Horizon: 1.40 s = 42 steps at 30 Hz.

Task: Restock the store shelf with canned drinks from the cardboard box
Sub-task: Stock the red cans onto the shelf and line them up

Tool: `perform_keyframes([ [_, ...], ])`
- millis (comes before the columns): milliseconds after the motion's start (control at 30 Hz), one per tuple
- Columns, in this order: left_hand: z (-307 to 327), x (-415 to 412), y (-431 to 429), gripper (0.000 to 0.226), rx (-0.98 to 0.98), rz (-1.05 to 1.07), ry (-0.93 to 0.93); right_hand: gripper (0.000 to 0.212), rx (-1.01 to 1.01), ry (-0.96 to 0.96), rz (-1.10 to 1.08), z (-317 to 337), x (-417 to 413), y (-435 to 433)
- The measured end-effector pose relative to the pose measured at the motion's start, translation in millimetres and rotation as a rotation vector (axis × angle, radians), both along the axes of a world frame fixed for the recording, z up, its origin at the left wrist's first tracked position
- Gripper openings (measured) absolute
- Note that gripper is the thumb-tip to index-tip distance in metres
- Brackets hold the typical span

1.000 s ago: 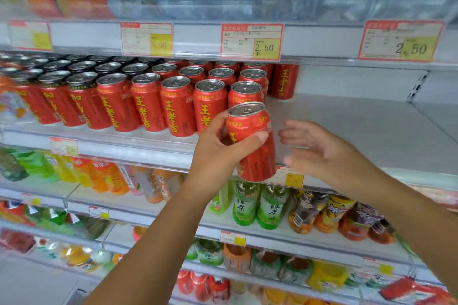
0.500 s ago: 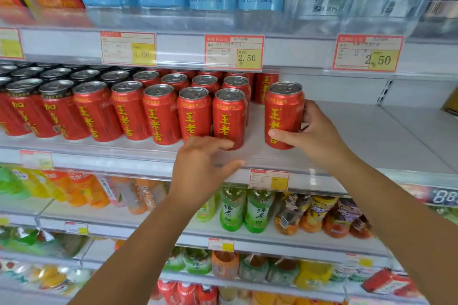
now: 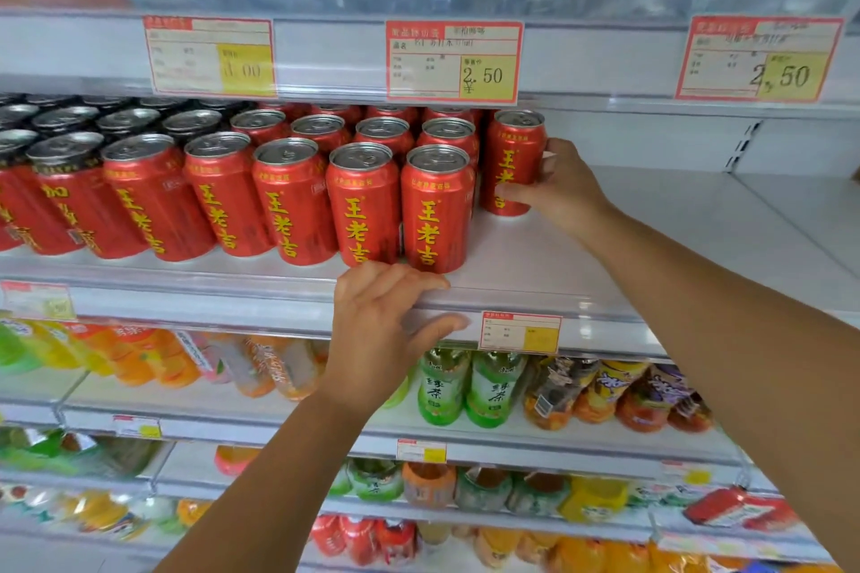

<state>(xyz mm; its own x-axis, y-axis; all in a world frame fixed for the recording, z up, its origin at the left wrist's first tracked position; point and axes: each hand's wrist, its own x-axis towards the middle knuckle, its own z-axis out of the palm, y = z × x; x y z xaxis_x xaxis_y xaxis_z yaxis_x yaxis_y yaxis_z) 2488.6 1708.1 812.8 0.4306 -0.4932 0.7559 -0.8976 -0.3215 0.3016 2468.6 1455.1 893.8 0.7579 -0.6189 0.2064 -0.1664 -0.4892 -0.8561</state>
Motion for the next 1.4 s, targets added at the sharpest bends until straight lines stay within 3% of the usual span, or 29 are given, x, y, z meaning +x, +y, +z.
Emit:
perform_keyframes([
  [200, -2.4, 1.5, -0.2, 0.040, -0.009, -0.001, -0.028, 0.073, -0.012, -0.035, -0.081, -8.2, 21.2, -4.4],
  [600, 4.1, -1.3, 2.9, 0.041, 0.029, -0.021, 0.028, 0.079, 0.063, 0.023, -0.080, 0.0, 8.5, 6.7],
  [667, 10.0, -5.3, 3.6, 0.040, 0.020, -0.029, 0.034, 0.068, -0.017, 0.015, -0.106, 12.0, -19.7, 14.9],
  [767, 15.3, -27.9, 2.0, 0.026, -0.031, -0.104, -0.066, 0.040, -0.129, -0.154, -0.107, 17.0, -81.0, 36.0],
  [867, -3.7, -73.0, -3.6, 0.020, 0.018, -0.292, 0.045, 0.025, -0.116, -0.310, -0.080, -2.0, -159.9, 60.6],
  [967, -63.7, -113.6, -10.3, 0.024, 0.295, -0.485, 0.304, 0.028, -0.073, -0.233, -0.096, -51.6, -234.9, 73.9],
  [1100, -172.1, -153.5, -13.9, 0.028, 0.704, -0.548, 0.651, 0.029, 0.207, 0.084, -0.276, -168.7, -312.2, 77.0],
  [1233, -277.4, -178.3, -5.0, 0.031, 1.064, -0.395, 0.955, 0.021, 0.475, 0.481, -0.433, -315.7, -370.2, 90.0],
  [1400, -419.2, -184.5, 8.3, 0.037, 1.491, -0.180, 1.017, 0.025, 0.810, 0.716, -0.563, -496.4, -400.3, 126.2],
])
